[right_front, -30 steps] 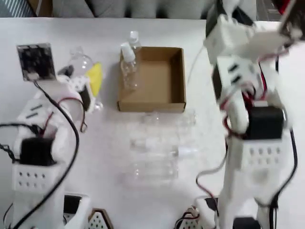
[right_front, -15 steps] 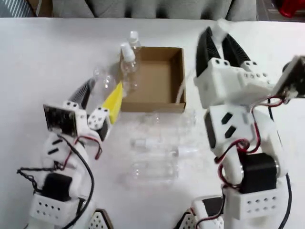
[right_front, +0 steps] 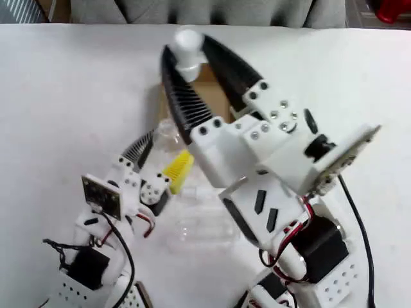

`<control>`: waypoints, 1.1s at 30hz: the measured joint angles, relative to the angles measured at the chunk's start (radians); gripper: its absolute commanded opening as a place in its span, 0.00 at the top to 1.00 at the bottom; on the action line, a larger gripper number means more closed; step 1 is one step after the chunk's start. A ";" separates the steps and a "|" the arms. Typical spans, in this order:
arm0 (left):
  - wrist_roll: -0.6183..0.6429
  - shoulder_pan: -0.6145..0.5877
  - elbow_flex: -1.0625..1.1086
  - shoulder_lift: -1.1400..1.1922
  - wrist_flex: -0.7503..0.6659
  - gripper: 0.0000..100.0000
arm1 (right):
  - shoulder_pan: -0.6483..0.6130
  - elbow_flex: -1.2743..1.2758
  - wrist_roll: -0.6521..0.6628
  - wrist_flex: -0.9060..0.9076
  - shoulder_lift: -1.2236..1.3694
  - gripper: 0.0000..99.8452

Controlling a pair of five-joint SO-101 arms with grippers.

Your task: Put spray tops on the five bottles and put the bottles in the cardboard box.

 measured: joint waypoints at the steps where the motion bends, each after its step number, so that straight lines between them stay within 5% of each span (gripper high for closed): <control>1: 0.000 0.000 0.017 -0.011 0.000 0.98 | -0.012 -0.021 0.011 0.029 0.014 0.98; 7: 0.000 0.002 0.061 -0.049 0.000 0.98 | -0.025 -0.167 0.020 0.226 0.138 0.98; 16: 0.000 0.003 0.061 -0.055 0.000 0.98 | -0.029 -0.288 -0.107 0.230 0.252 0.98; 33: 0.000 0.003 0.061 -0.055 0.000 0.98 | -0.029 -0.307 -0.117 0.230 0.325 0.98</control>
